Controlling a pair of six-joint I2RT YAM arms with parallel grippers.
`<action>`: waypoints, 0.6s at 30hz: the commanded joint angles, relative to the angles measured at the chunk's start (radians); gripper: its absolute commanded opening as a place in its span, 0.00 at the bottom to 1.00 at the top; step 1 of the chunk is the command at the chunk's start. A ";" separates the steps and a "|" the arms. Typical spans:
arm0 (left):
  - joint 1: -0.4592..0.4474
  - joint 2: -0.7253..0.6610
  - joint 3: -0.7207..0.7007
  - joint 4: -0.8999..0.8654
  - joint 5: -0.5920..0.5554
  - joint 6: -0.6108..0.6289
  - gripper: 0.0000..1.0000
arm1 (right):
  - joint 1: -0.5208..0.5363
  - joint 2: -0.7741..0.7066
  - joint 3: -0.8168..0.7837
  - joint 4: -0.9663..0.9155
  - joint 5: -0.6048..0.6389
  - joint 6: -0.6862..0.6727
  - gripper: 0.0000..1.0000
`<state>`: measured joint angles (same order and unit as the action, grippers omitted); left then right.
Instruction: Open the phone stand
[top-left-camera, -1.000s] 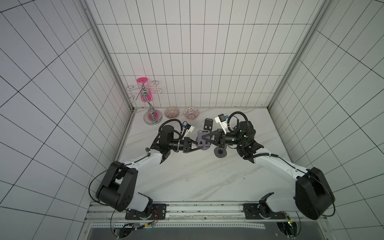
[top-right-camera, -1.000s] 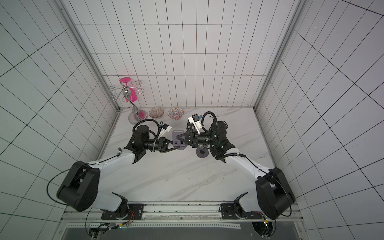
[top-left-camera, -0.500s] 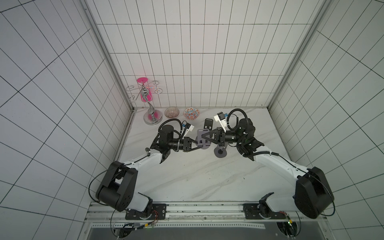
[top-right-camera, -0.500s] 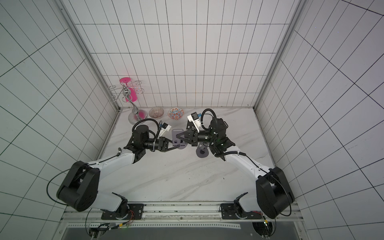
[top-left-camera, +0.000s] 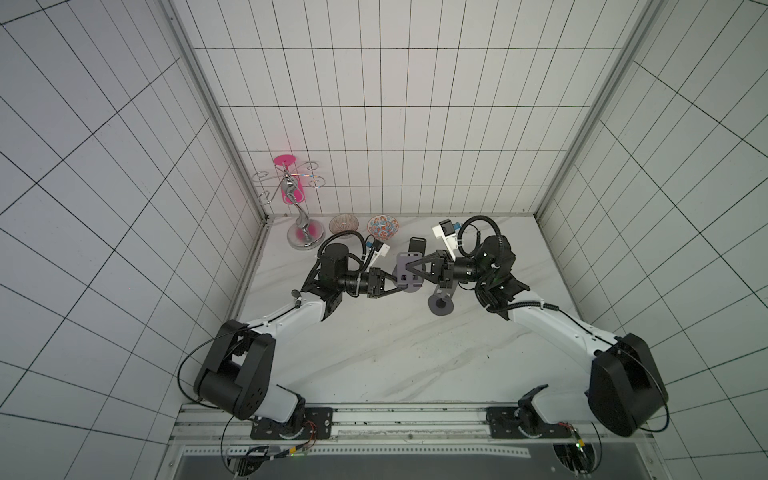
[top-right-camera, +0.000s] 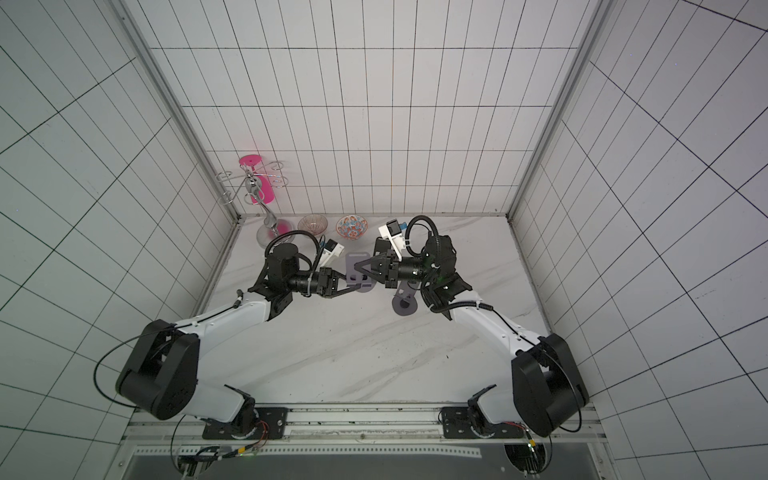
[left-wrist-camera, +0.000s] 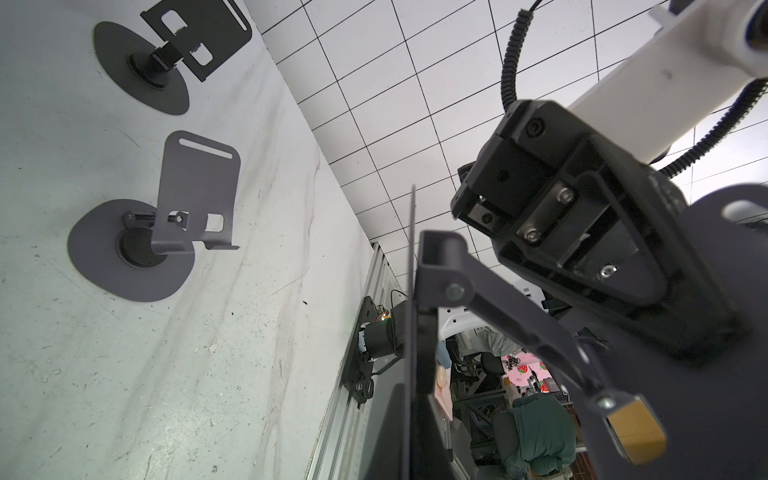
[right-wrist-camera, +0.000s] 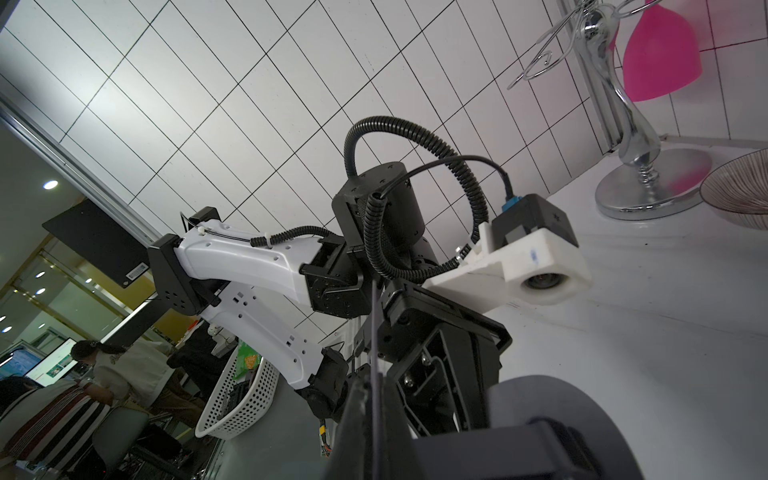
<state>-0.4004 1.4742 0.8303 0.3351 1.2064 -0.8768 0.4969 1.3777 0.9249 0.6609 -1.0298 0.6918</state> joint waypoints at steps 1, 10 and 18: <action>-0.008 0.033 -0.019 -0.139 0.009 -0.034 0.00 | -0.027 -0.069 0.034 0.208 0.048 -0.026 0.13; -0.008 0.009 0.006 -0.114 0.019 -0.057 0.00 | -0.027 -0.074 0.019 0.130 0.016 -0.053 0.47; -0.006 -0.007 0.005 -0.110 0.023 -0.051 0.00 | -0.087 -0.095 -0.001 -0.039 0.042 -0.120 0.60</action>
<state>-0.4107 1.4818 0.8280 0.2184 1.2251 -0.9268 0.4503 1.3190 0.9253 0.6796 -1.0050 0.6147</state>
